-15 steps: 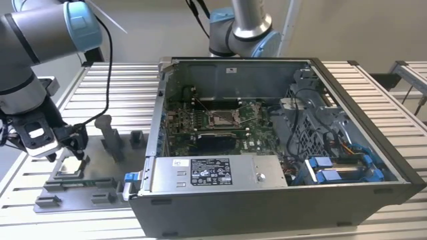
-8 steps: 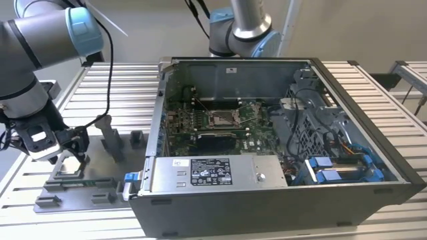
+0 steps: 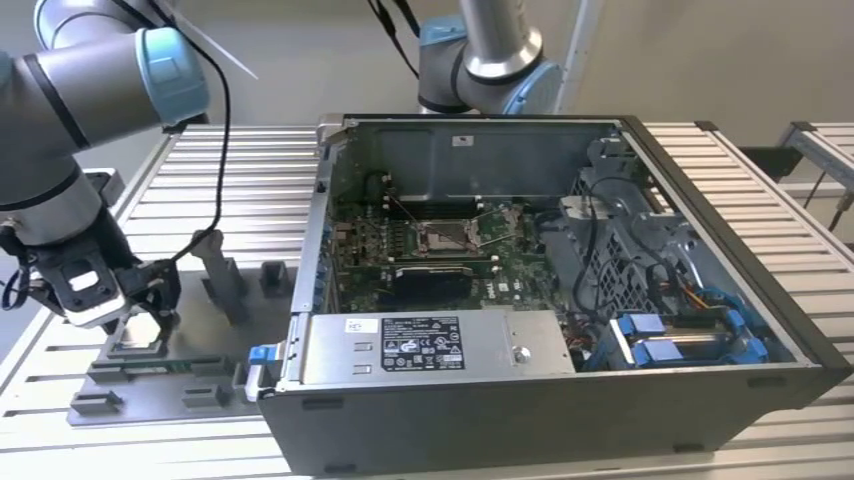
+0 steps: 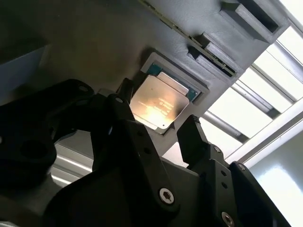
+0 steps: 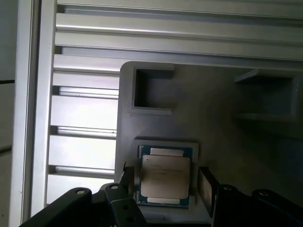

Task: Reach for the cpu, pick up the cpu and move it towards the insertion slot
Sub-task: 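Pick up the cpu and move it towards the insertion slot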

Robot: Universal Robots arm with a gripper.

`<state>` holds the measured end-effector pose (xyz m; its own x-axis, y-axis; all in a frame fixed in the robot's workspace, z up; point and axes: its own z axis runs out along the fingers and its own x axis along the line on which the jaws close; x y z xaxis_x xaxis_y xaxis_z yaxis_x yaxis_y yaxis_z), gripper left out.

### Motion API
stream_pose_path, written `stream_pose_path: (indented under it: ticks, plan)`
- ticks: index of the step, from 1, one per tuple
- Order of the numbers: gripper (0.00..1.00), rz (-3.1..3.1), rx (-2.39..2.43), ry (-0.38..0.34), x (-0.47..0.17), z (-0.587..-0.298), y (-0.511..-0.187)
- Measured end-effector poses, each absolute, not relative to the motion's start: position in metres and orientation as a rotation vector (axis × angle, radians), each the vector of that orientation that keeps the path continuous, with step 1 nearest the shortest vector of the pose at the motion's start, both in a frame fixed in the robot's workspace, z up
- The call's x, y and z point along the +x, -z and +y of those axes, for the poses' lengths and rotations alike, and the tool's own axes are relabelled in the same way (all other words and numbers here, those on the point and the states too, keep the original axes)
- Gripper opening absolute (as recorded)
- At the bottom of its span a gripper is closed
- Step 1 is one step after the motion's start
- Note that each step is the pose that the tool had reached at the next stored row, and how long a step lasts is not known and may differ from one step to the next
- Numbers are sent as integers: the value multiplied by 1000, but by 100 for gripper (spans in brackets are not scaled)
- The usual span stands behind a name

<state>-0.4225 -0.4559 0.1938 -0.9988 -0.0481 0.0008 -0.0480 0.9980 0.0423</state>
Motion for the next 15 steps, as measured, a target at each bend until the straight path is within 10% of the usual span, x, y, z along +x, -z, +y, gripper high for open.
stream_pose_path:
  ticks: [15]
  plan:
    - [100, -3138, 86, 66, -424, -456, -186]
